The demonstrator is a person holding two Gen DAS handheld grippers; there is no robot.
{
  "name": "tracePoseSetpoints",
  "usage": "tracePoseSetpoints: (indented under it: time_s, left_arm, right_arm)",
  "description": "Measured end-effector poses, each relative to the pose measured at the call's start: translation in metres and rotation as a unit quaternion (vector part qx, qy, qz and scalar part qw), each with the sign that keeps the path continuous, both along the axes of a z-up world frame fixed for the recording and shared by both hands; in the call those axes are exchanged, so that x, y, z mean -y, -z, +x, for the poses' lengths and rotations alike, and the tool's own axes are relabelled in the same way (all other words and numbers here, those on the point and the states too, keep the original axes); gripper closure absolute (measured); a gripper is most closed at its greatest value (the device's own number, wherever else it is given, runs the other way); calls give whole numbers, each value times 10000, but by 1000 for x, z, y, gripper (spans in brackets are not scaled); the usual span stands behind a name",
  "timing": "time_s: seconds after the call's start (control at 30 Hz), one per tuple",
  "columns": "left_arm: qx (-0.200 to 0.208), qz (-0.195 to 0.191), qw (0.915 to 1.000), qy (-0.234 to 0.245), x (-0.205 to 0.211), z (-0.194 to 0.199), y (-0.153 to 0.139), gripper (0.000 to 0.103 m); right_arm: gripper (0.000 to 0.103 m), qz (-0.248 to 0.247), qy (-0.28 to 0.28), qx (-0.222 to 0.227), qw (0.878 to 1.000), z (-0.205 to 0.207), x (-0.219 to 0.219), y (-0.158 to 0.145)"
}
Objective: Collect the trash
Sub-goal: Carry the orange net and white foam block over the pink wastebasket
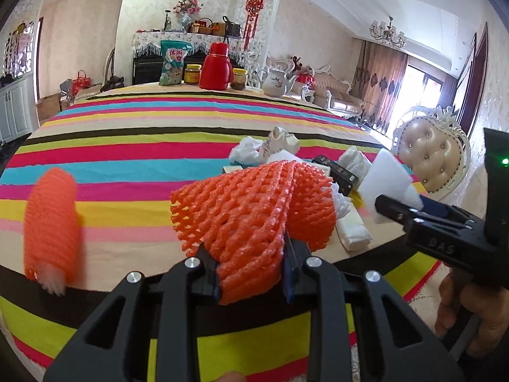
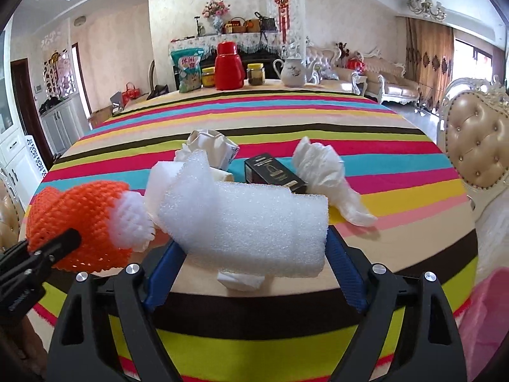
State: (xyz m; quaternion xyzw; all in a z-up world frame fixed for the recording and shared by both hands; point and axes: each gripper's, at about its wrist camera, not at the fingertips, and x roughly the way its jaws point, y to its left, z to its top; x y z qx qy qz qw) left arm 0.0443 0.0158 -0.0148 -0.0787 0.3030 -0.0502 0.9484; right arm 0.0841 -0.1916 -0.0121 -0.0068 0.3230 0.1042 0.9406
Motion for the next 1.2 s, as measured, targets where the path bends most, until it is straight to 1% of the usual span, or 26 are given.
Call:
tracePoseSetpoints:
  time_s: [0.2, 0.4, 0.6, 0.7, 0.8, 1.03, 1.1, 1.17, 1.2]
  left_arm:
    - [9, -12, 10000, -4, 3, -9, 3, 76]
    - [222, -56, 9997, 14, 6, -15, -13, 75]
    - [434, -101, 9987, 265, 30, -16, -29, 74]
    - [568, -117, 9969, 536, 54, -16, -38, 74]
    - [670, -151, 9935, 910, 84, -14, -48, 72]
    - [637, -278, 9801, 1862, 166, -5, -54, 72]
    - [587, -281, 9756, 2096, 190, -2, -51, 72]
    - [526, -281, 9694, 2383, 220, 0, -50, 72]
    - [506, -281, 9673, 2468, 228, -1, -50, 72]
  right_arm:
    - [22, 5, 86, 66, 9999, -18, 13, -1]
    - [22, -21, 289, 261, 9992, -37, 29, -9]
    - [22, -99, 700, 446, 9965, -57, 62, -19]
    - [22, -194, 961, 528, 9938, -70, 86, -23]
    - [22, -300, 1227, 555, 9904, -81, 112, -26]
    - [22, -465, 1845, 544, 9802, -107, 185, -27]
    - [22, -467, 2022, 521, 9768, -114, 209, -27]
    - [22, -445, 2157, 511, 9741, -120, 230, -27]
    - [22, -435, 2239, 514, 9723, -123, 241, -29]
